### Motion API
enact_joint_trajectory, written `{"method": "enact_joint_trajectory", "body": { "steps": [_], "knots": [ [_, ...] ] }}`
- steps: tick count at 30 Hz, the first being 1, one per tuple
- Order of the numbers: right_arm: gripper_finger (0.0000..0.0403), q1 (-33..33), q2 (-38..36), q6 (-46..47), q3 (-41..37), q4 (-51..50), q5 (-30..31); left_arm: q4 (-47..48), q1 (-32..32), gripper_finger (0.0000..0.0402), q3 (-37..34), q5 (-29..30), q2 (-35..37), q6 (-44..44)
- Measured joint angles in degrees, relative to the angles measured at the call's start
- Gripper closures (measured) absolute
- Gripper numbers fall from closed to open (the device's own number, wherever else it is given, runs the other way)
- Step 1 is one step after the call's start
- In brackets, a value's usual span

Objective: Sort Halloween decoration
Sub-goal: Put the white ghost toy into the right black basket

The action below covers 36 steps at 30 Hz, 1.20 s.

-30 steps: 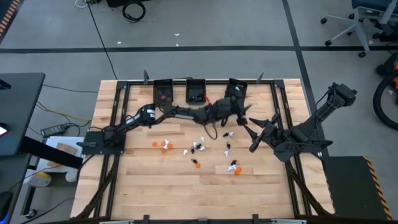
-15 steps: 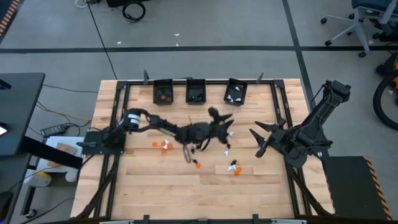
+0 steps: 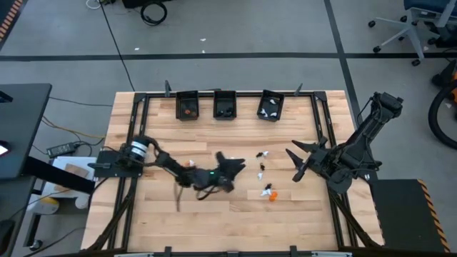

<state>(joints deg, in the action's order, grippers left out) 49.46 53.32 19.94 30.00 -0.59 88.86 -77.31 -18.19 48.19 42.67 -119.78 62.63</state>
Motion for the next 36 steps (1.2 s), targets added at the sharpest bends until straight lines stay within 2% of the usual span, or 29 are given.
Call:
{"method": "enact_joint_trajectory", "body": {
  "steps": [4, 8, 10, 13, 16, 19, 22, 25, 29, 36],
  "knots": [
    [0.0214, -0.4, 0.0, 0.0, 0.0, 0.6, 0.0, 4.5, -2.4, 0.0288, -6.9, 1.4, 8.2, -13.1],
    [0.0214, -0.6, 0.0, 0.0, 0.0, 0.6, -0.1, 19.8, -4.0, 0.0288, -10.6, -0.7, 16.8, -30.8],
    [0.0214, -0.8, 0.0, 0.0, 0.0, 0.6, -0.2, 30.0, -4.1, 0.0288, -11.0, -7.8, 20.5, -40.4],
    [0.0214, -1.5, 0.0, 0.0, 0.0, 0.6, -0.5, 42.1, -2.1, 0.0288, -9.9, -22.2, 23.1, -52.6],
    [0.0214, -2.3, 0.0, 0.2, 0.0, 0.6, -1.8, 50.3, 0.8, 0.0288, -7.9, -34.4, 22.8, -59.4],
    [0.0214, -2.9, 0.0, 0.2, 0.0, 0.9, -2.7, 53.2, 2.5, 0.0284, -5.8, -39.8, 21.4, -61.6],
    [0.0214, -3.2, 0.0, 0.1, 0.0, 1.0, -3.1, 53.3, 2.6, 0.0267, -4.8, -41.8, 20.6, -57.4],
    [0.0214, -3.2, 0.0, -0.1, 0.0, 0.9, -3.1, 52.6, 1.7, 0.0237, -4.9, -42.1, 19.5, -53.0],
    [0.0214, -3.3, 0.0, -0.1, 0.0, 0.8, -3.1, 48.5, 1.6, 0.0203, -4.8, -42.8, 16.0, -52.3],
    [0.0214, -3.4, 0.0, 0.0, 0.0, 1.0, -3.5, 45.3, 2.2, 0.0195, -4.8, -42.0, 10.0, -49.0]
  ]
}}
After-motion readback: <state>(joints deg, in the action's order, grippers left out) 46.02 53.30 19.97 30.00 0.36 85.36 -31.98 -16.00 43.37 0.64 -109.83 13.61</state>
